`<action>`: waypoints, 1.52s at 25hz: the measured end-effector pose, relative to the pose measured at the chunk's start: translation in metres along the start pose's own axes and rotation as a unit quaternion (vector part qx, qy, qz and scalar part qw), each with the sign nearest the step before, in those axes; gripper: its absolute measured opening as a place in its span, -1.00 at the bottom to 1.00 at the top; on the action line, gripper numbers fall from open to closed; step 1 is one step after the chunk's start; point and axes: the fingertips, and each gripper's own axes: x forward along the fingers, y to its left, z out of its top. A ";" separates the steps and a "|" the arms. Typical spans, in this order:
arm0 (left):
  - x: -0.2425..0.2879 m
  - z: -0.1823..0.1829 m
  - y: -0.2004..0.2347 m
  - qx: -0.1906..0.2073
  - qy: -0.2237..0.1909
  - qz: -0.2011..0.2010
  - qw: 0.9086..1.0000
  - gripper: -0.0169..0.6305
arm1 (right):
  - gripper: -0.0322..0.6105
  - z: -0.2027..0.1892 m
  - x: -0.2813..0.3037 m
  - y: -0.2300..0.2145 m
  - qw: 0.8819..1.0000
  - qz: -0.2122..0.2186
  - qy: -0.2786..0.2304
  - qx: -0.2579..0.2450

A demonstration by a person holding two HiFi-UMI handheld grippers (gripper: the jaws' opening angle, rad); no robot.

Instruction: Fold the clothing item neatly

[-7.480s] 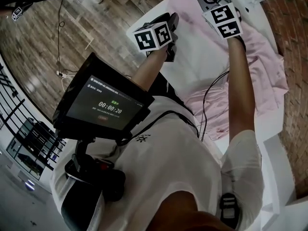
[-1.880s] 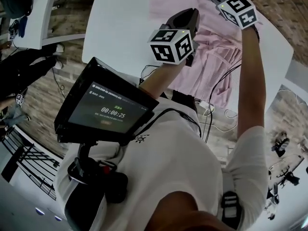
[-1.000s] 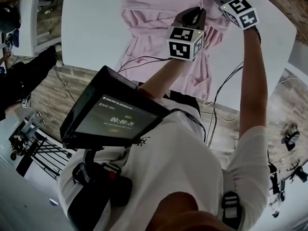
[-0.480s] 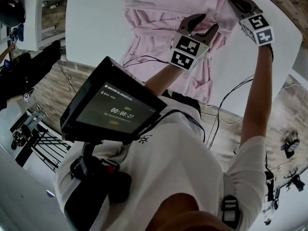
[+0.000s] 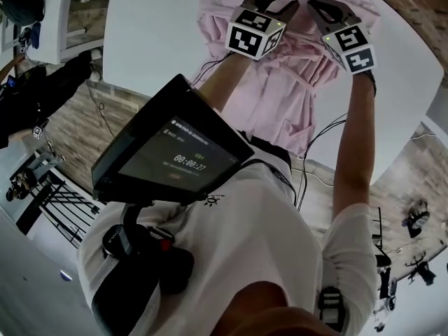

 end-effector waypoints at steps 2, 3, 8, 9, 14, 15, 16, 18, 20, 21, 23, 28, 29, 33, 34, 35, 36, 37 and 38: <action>0.005 -0.010 0.010 -0.002 0.026 0.003 1.000 -0.65 | -0.85 -0.013 0.011 0.011 0.999 0.010 0.030 -0.007; 0.007 -0.014 0.013 -0.007 0.034 0.005 0.999 -0.68 | -0.85 -0.024 0.012 0.013 0.999 0.011 0.052 -0.011; 0.013 -0.033 0.015 -0.019 0.062 0.008 0.998 -0.68 | -0.85 -0.069 -0.018 -0.005 0.994 -0.015 0.112 0.012; 0.014 -0.034 0.014 -0.018 0.062 0.007 0.998 -0.68 | -0.85 -0.074 -0.025 -0.008 0.993 -0.018 0.111 0.027; 0.024 -0.041 0.009 -0.020 0.063 -0.006 0.998 -0.68 | -0.85 -0.084 -0.048 -0.016 0.993 -0.048 0.092 0.060; 0.024 -0.040 0.009 -0.021 0.061 -0.009 0.998 -0.68 | -0.85 -0.077 -0.053 -0.015 0.994 -0.054 0.073 0.064; 0.022 -0.038 0.009 -0.023 0.057 -0.008 0.998 -0.68 | -0.85 -0.069 -0.058 -0.011 0.995 -0.051 0.053 0.069; 0.013 -0.035 0.017 -0.028 0.053 0.005 0.998 -0.68 | -0.85 -0.062 -0.063 0.010 0.996 -0.028 0.040 0.070; 0.004 -0.037 0.028 -0.032 0.056 0.022 0.998 -0.68 | -0.85 -0.074 -0.061 0.030 0.996 -0.011 0.069 0.051; 0.002 -0.041 0.035 -0.034 0.061 0.028 0.997 -0.68 | -0.85 -0.086 -0.058 0.034 0.995 -0.010 0.088 0.045; 0.001 -0.050 0.046 -0.043 0.076 0.035 0.996 -0.68 | -0.85 -0.110 -0.055 0.035 0.991 -0.018 0.123 0.047; 0.007 -0.051 0.048 -0.057 0.087 0.035 0.994 -0.68 | -0.89 -0.149 -0.083 0.030 0.977 -0.049 0.178 0.104; 0.008 -0.052 0.046 -0.053 0.088 0.033 0.994 -0.68 | -0.89 -0.154 -0.090 0.028 0.976 -0.056 0.178 0.110; 0.005 -0.047 0.037 -0.047 0.070 0.022 0.996 -0.68 | -0.89 -0.125 -0.096 0.011 0.984 -0.088 0.100 0.116; 0.005 -0.046 0.038 -0.035 0.071 0.023 0.997 -0.68 | -0.89 -0.115 -0.088 0.008 0.986 -0.086 0.084 0.113; 0.004 -0.047 0.038 -0.019 0.079 0.024 0.996 -0.68 | -0.89 -0.110 -0.078 0.005 0.988 -0.081 0.081 0.102; 0.005 -0.051 0.040 -0.004 0.090 0.025 0.996 -0.68 | -0.89 -0.112 -0.068 -0.001 0.989 -0.082 0.093 0.085; 0.005 -0.056 0.042 0.004 0.101 0.025 0.995 -0.68 | -0.89 -0.119 -0.060 -0.009 0.987 -0.090 0.111 0.070; 0.005 -0.061 0.045 0.004 0.108 0.024 0.994 -0.68 | -0.89 -0.127 -0.056 -0.021 0.985 -0.103 0.123 0.069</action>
